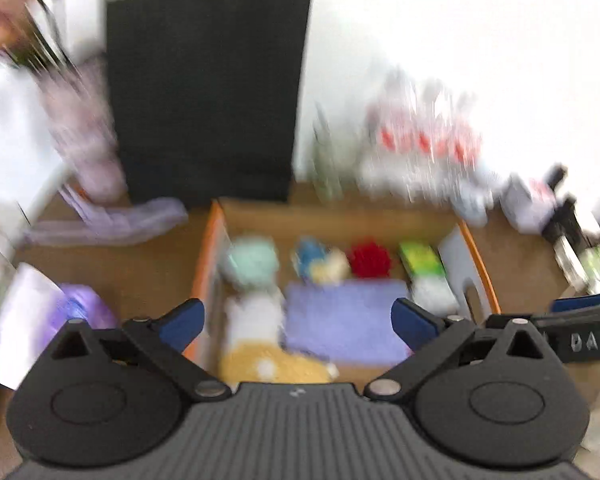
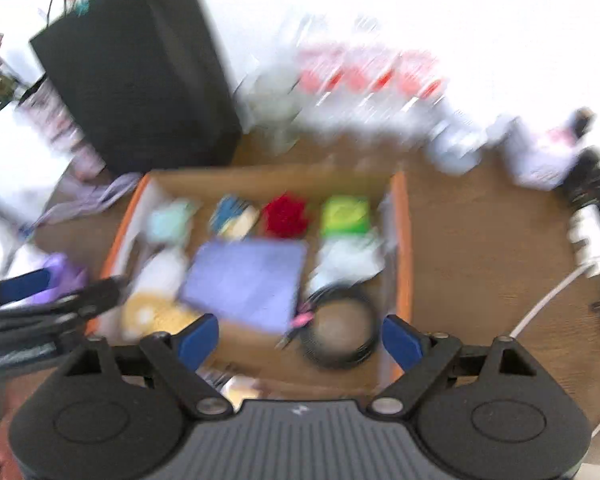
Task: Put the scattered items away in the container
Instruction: 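Move both tools back toward the small items beside the box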
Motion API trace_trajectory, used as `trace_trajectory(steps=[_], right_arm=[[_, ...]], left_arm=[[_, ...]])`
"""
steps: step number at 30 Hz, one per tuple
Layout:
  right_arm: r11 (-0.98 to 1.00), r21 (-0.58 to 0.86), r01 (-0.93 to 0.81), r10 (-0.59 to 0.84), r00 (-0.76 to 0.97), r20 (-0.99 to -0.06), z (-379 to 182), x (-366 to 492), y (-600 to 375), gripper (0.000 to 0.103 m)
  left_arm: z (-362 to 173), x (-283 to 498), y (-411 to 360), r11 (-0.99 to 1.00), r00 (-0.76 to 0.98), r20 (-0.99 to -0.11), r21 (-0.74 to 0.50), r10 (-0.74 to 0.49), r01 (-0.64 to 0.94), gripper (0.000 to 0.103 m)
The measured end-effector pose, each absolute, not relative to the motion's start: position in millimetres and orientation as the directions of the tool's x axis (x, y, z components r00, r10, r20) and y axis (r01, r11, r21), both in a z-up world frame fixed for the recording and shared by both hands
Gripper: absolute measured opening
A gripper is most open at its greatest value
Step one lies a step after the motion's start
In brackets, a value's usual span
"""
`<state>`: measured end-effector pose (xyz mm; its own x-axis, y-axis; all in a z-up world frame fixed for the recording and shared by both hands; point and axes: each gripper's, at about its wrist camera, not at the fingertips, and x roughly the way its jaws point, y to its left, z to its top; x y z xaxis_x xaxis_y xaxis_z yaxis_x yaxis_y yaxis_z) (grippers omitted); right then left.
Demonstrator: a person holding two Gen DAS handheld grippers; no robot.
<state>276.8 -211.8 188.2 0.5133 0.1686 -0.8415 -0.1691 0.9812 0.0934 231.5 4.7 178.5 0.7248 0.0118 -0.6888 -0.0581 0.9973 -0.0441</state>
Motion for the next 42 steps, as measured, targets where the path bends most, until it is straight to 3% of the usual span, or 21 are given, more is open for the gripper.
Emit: trace_trajectory(steps=[3, 5, 10, 19, 28, 33, 42], right_arm=[[0.976, 0.076, -0.206, 0.202, 0.712, -0.672, 179.0, 234.7, -213.0, 0.089], [0.979, 0.063, -0.193, 0.19, 0.759, -0.622, 164.5, 216.9, -212.8, 0.089], [0.983, 0.036, -0.179, 0.169, 0.817, -0.552, 145.3, 181.5, -208.4, 0.089], [0.982, -0.012, -0.189, 0.174, 0.924, -0.341, 137.4, 72.0, -208.9, 0.089], [0.958, -0.002, -0.286, 0.271, 0.91, -0.313, 92.5, -68.2, -226.1, 0.092], [0.953, -0.002, -0.303, 0.287, 0.905, -0.313, 68.8, -134.5, -233.9, 0.1], [0.947, 0.032, -0.32, 0.307, 0.872, -0.381, 52.5, -124.0, -236.9, 0.1]], left_arm=[[162.4, 180.0, -2.1, 0.998, 0.886, -0.461, -0.023, 0.048, -0.066, 0.103], [150.4, 160.6, -9.4, 0.998, 0.914, -0.4, 0.017, 0.062, -0.06, 0.103], [136.9, 135.5, -11.4, 0.998, 0.922, -0.385, -0.013, 0.049, -0.059, 0.103], [122.6, 54.0, -5.0, 0.999, 0.942, -0.333, -0.012, 0.044, -0.05, 0.103], [84.2, -81.0, -17.4, 0.999, 0.965, -0.261, 0.044, -0.003, 0.015, 0.103], [59.8, -139.9, -20.5, 0.999, 0.969, -0.246, 0.021, -0.026, 0.032, 0.103], [45.6, -132.6, -15.8, 0.999, 0.951, -0.308, 0.013, -0.029, 0.035, 0.103]])
